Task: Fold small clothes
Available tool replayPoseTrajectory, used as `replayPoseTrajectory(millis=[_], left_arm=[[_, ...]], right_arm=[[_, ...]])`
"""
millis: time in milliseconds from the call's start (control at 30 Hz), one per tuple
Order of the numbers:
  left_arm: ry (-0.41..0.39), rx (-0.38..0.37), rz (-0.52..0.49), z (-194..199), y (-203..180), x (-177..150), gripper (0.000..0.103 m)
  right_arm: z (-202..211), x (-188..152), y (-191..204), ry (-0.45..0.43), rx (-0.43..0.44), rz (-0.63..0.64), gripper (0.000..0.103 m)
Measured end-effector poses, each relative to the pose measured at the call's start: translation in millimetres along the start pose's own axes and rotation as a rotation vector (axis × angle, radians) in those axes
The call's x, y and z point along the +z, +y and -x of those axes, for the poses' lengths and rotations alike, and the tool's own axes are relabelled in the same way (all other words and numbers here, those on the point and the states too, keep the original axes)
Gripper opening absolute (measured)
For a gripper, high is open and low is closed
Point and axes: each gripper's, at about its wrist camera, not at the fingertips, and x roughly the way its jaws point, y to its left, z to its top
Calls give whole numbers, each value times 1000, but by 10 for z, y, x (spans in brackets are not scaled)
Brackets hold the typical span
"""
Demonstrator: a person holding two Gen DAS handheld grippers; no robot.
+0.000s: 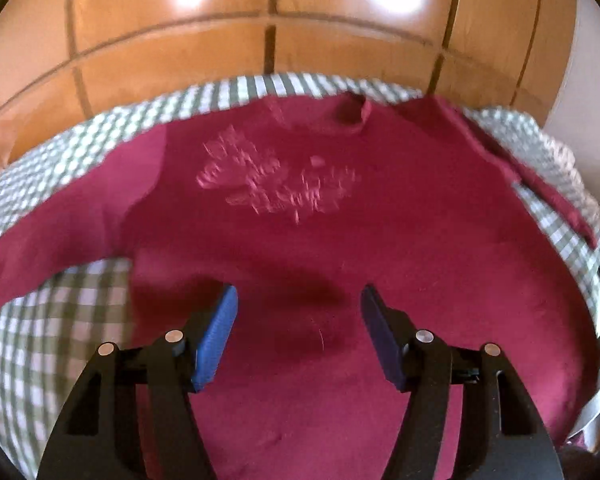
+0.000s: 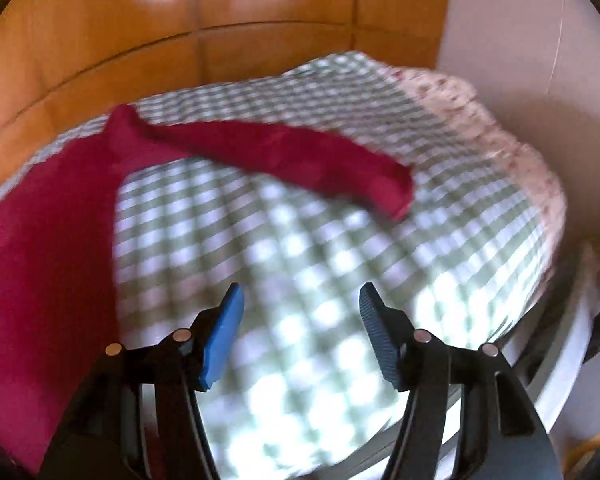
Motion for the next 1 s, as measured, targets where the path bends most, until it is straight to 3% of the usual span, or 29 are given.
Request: replayPoseTrajectory(millis=[233,300,367,400,767,900,1000], left_arm=[[-8,-54,42,-230,116,-111,76],[-7,-61,44,-247,121,-109,76],[-10,-67,46,-255,108,-109,78],[-9,-71,46,-254,106,-110,79],[-7,-79,49,-264,99,-90,80],[-6,-76,45,-264,98,-86,80],[-3,-68,40,-268,82,-81,80]], right_arm=[[-673,442,-48,-7,-141,109,57],[-890,542,-86,9,-190,143,51],[-992,601,-135,24,-185,137,6],[-1016,641,-141,40,-190,135,3],[3,1193,-370,-64,-129,120,0],[58,1516,-648,-56,-117,15,0],[-163,1773,-845,-49,-179,-37,0]])
